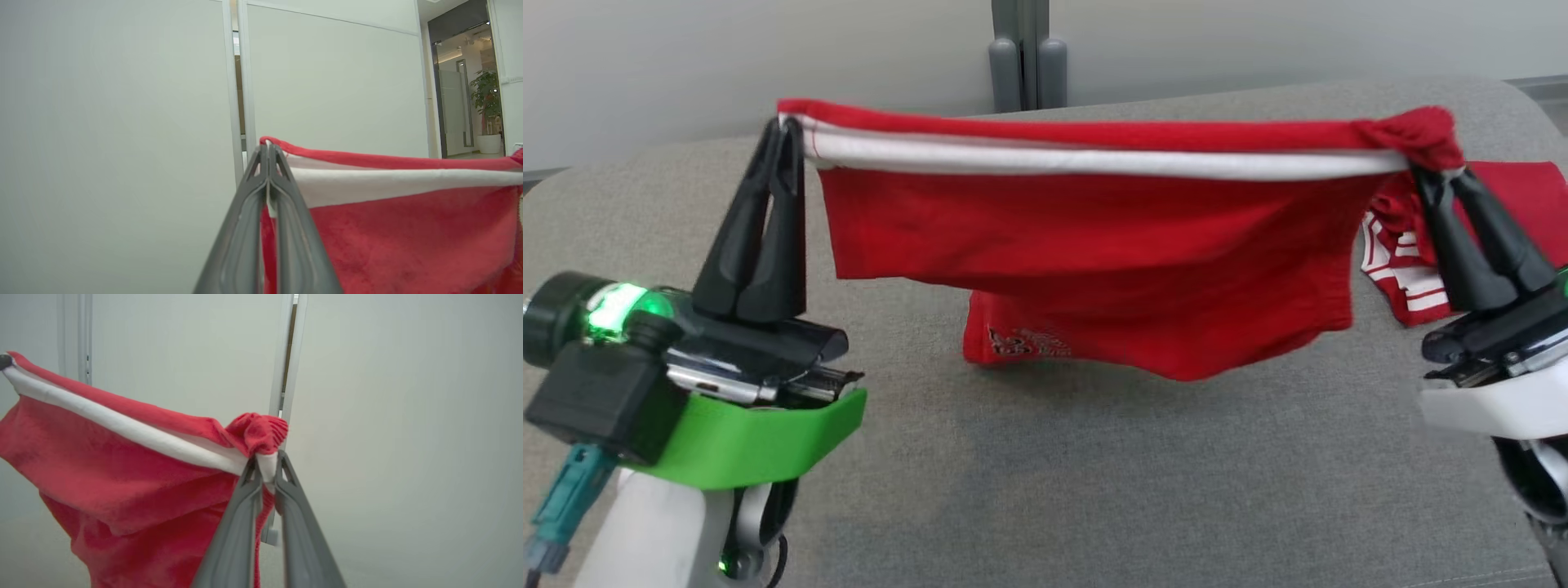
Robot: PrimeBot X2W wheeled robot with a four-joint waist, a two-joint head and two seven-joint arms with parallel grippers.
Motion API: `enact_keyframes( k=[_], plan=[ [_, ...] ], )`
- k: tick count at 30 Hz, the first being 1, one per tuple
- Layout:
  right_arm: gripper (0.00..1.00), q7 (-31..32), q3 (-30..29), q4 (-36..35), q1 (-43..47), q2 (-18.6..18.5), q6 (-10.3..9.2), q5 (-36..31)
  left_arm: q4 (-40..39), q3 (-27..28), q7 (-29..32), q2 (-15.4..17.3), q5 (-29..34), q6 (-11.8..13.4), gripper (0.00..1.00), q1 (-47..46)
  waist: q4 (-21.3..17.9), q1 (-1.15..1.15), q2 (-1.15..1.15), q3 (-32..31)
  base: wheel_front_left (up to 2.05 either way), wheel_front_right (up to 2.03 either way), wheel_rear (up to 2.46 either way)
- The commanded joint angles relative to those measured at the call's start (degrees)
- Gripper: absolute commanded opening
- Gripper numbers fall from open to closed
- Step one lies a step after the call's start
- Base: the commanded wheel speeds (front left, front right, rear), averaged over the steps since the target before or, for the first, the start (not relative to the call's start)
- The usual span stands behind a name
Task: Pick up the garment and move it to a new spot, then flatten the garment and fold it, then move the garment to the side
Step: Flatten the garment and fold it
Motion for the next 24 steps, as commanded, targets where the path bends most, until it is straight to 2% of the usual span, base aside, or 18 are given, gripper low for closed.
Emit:
enact_keyframes(
  k=[1, 6, 11, 17, 24],
  plan=[
    [0.00, 1.55, -1.25, -2.13, -0.91, -0.44, -0.06, -0.46, -2.10, 0.42, 0.67, 0.71, 0.94, 0.67, 0.00, -1.55, -0.43, 0.00, 0.00, -1.05, 0.00, 0.00, 0.00],
    [0.00, 5.68, -4.41, -6.76, -2.47, -0.77, -0.06, 0.33, -6.28, 0.53, 3.60, 1.24, 1.43, 1.12, 0.00, -4.51, -0.79, 0.00, 0.00, -1.14, 0.00, 0.00, 0.00],
    [0.00, 7.13, -4.99, -6.80, -4.99, 0.02, -0.06, 2.00, -2.37, -0.63, 4.75, -0.12, -0.95, -0.70, 0.00, -8.34, -1.05, 0.00, 0.00, 1.09, 0.00, 0.00, 0.00],
    [0.00, 5.20, -2.79, 0.02, -14.04, -0.67, -0.06, 5.75, 12.25, -1.51, 2.90, -2.97, -3.62, -4.40, 0.00, -19.16, -1.33, 0.00, 0.00, 6.77, 0.00, 0.00, 0.00],
    [0.00, -0.06, 2.65, 15.88, -32.55, 0.22, -0.06, 10.20, 36.80, -0.95, -2.93, -7.56, -4.49, -8.28, 0.00, -38.28, -1.36, 0.00, 0.00, 12.04, 0.00, 0.00, 0.00]
  ],
)
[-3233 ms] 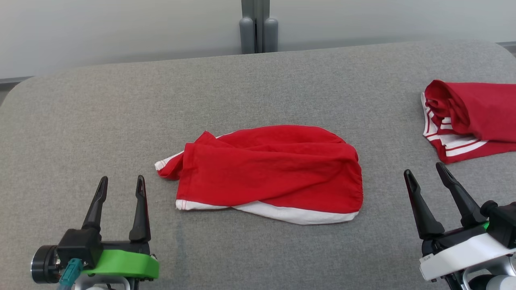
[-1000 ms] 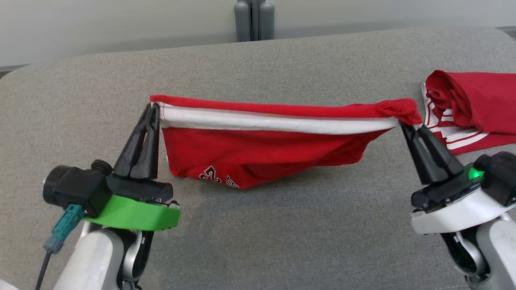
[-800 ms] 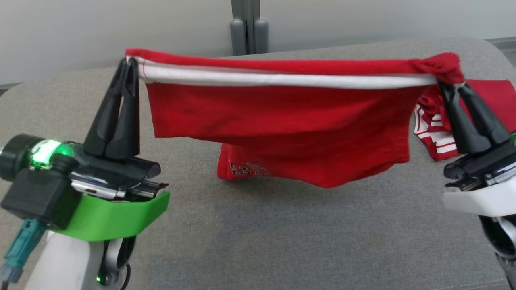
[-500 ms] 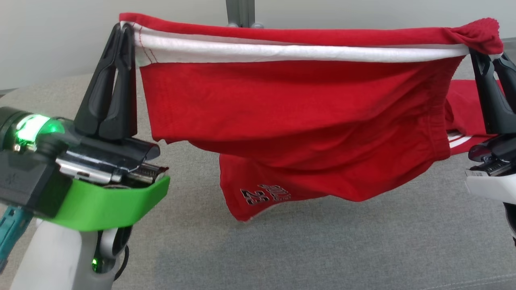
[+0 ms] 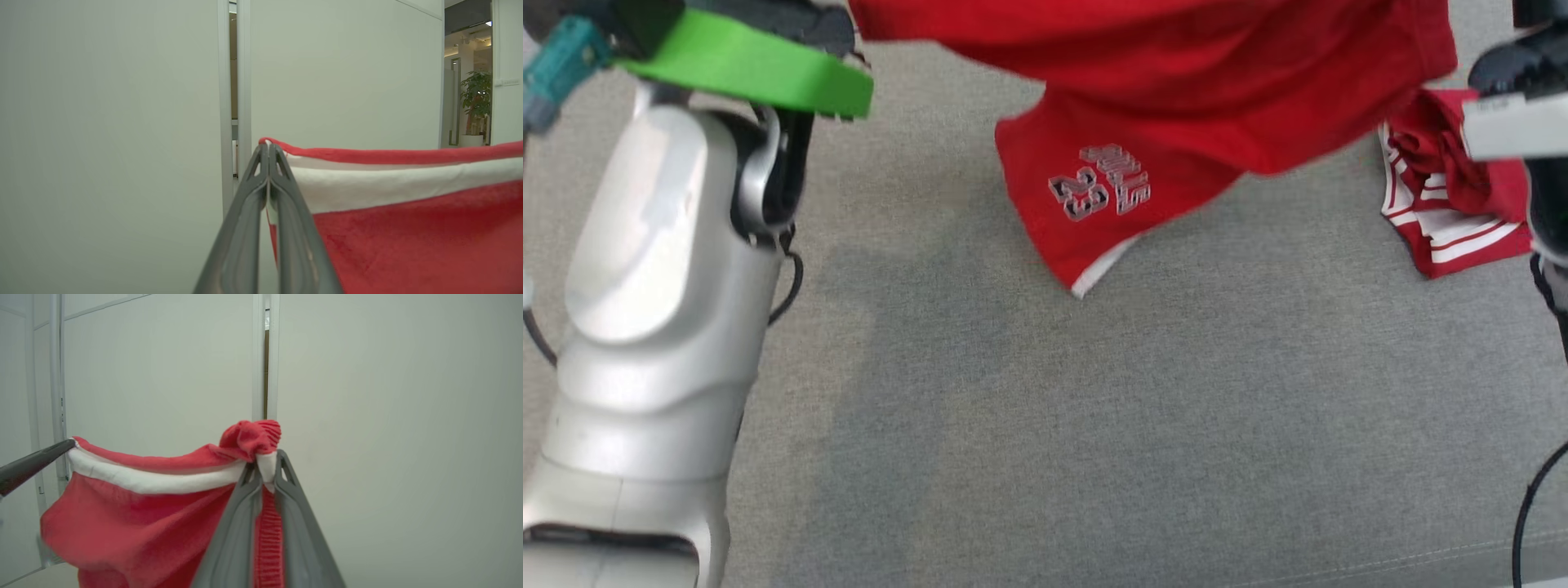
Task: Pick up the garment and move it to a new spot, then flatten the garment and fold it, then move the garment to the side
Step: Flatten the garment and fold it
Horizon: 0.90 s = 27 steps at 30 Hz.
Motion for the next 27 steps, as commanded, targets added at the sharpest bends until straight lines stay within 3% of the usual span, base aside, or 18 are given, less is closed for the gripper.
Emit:
enact_keyframes(
  k=[1, 9, 18, 22, 27],
  plan=[
    [0.00, -1.38, 1.13, 3.40, -4.38, 0.65, -0.06, 0.98, 3.88, 0.84, -1.01, -0.71, -0.11, -0.52, 0.00, -4.16, -0.06, 0.00, 0.00, 3.12, 0.00, 0.00, 0.00],
    [0.00, -8.47, 8.78, 27.01, -21.92, 6.70, -0.04, 3.51, 24.91, 3.38, -2.89, -3.03, 0.83, -1.62, 0.00, -17.23, 0.08, 0.00, 0.00, 2.87, 0.00, 0.00, 0.00],
    [0.00, -10.56, 16.41, 49.98, -19.57, 13.17, -0.03, 7.34, 42.61, 5.97, -2.92, -6.03, -1.58, -1.80, 0.00, -8.69, -0.04, 0.00, 0.00, 3.47, 0.00, 0.00, 0.00],
    [0.00, -10.64, 17.58, 51.68, -14.59, 14.21, -0.03, 9.08, 45.59, 6.40, -2.93, -6.33, -2.55, -2.08, 0.00, -2.77, -0.67, 0.00, 0.00, 3.55, 0.00, 0.00, 0.00],
    [0.00, -10.55, 16.54, 46.68, -5.61, 13.60, -0.03, 9.30, 41.43, 6.11, -2.92, -6.44, -4.54, -2.50, 0.00, 4.81, -0.82, 0.00, 0.00, 3.41, 0.00, 0.00, 0.00]
  ],
)
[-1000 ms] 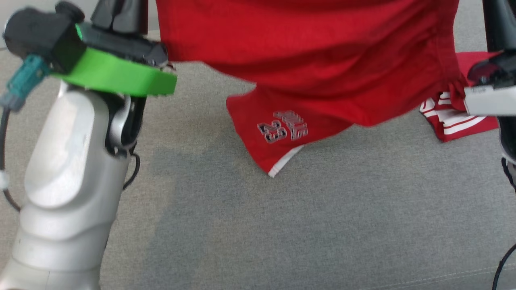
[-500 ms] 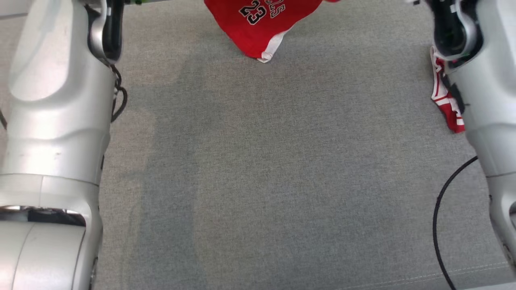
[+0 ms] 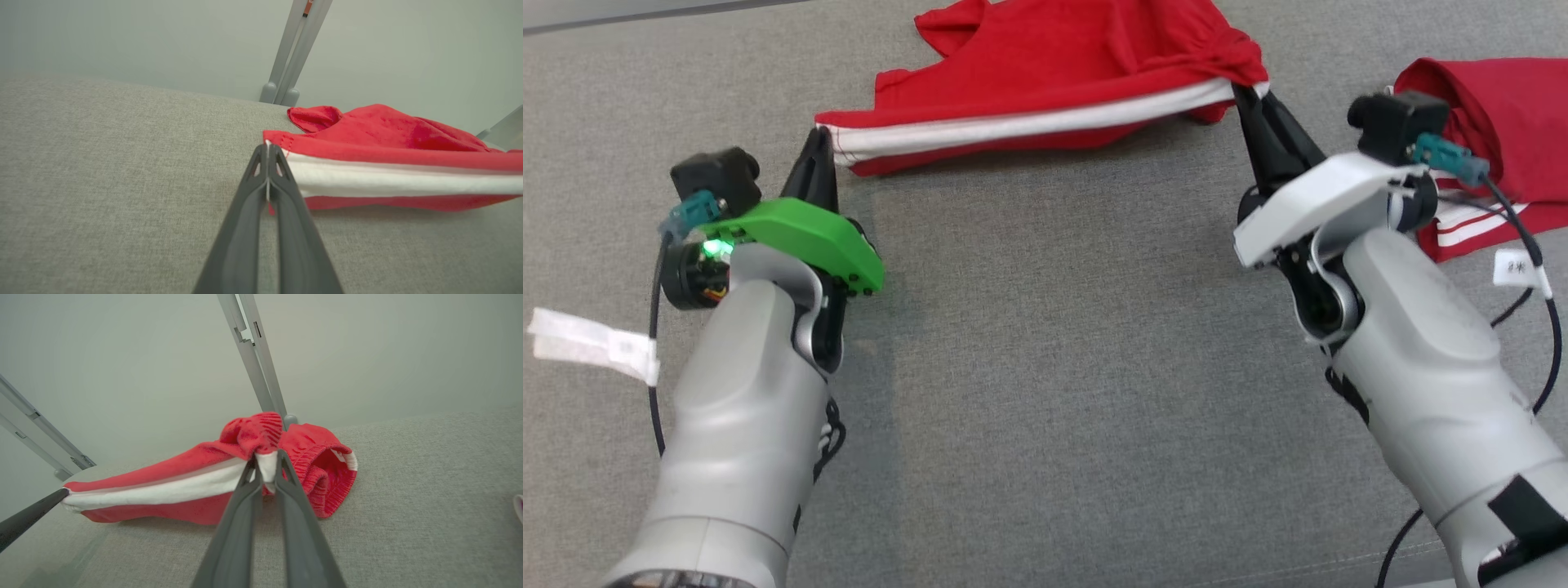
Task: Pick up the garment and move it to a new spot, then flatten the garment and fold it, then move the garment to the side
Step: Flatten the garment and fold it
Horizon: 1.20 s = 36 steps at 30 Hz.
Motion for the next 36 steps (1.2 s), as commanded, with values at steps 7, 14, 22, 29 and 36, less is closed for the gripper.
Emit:
enact_keyframes(
  k=[7, 14, 22, 29, 36],
  plan=[
    [0.00, -0.21, -2.20, -11.16, 17.30, -1.17, 0.00, -1.40, -15.93, 2.19, -0.19, 0.27, 0.86, 0.12, 0.00, 16.39, 0.22, 0.00, 0.00, -3.16, 0.00, 0.00, 0.00],
    [0.00, -0.21, -3.54, -23.18, 34.38, -2.28, 0.00, -4.83, -33.23, 4.23, -0.19, 0.25, 4.11, 1.45, 0.00, 34.51, 1.50, 0.00, 0.00, -7.14, 0.00, 0.00, 0.00],
    [0.00, -0.01, -5.25, -34.59, 51.31, -3.47, -0.03, -8.20, -47.03, 6.88, -0.14, 0.60, 5.98, 4.27, 0.00, 50.75, 2.75, 0.00, 0.00, -11.07, 0.00, 0.00, 0.00],
    [0.00, 3.89, -6.35, -42.71, 59.93, -2.78, -0.04, -9.97, -56.92, 7.08, 3.53, 1.36, 5.41, 6.32, 0.00, 57.12, 2.98, 0.00, 0.00, -11.76, 0.00, 0.00, 0.00],
    [0.00, 7.16, -7.67, -46.95, 59.21, -1.25, -0.03, -10.12, -60.16, 5.97, 5.81, 2.67, 6.43, 5.80, 0.00, 52.64, 1.49, 0.00, 0.00, -9.97, 0.00, 0.00, 0.00]
  ],
)
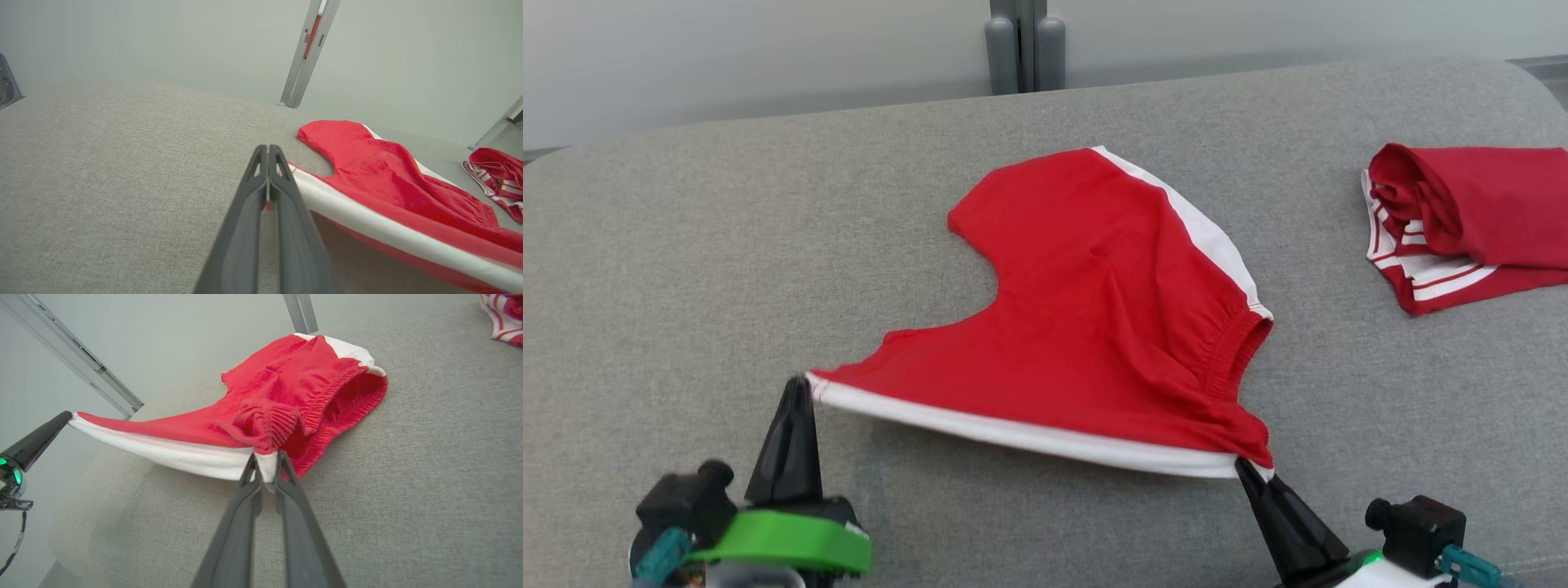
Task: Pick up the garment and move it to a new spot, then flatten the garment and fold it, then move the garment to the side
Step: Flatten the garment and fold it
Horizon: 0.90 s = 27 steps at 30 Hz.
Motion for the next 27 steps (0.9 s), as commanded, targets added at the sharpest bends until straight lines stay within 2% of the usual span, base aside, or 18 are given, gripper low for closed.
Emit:
enact_keyframes(
  k=[1, 8, 15, 21, 27],
  plan=[
    [0.00, 0.46, -0.71, -0.32, -1.84, 0.29, -0.06, 0.44, 0.40, -0.17, 0.45, 0.90, 0.69, -0.51, 0.00, -3.91, -0.68, 0.00, 0.00, 1.44, 0.00, 0.00, 0.00],
    [0.00, 0.70, -3.88, 1.62, -11.25, 1.43, -0.06, 2.13, 9.16, -2.51, 4.09, 2.72, 1.72, -3.75, 0.00, -23.40, -2.98, 0.00, 0.00, 9.08, 0.00, 0.00, 0.00],
    [0.00, -0.15, -4.54, 7.43, -24.23, 1.71, -0.05, 5.96, 26.96, -6.31, 7.93, 2.70, 2.62, -6.17, 0.00, -46.36, -7.10, 0.00, 0.00, 16.84, 0.00, 0.00, 0.00],
    [0.00, -1.77, -3.43, 13.69, -33.41, 2.87, -0.05, 10.26, 43.30, -8.29, 6.58, 2.31, 3.19, -6.86, 0.00, -60.78, -11.56, 0.00, 0.00, 20.33, 0.00, 0.00, 0.00],
    [0.00, -3.91, -0.67, 19.35, -39.74, 3.24, -0.05, 13.43, 56.50, -9.18, 3.90, 2.14, 3.44, -7.04, 0.00, -69.36, -15.05, 0.00, 0.00, 22.23, 0.00, 0.00, 0.00]
  ],
)
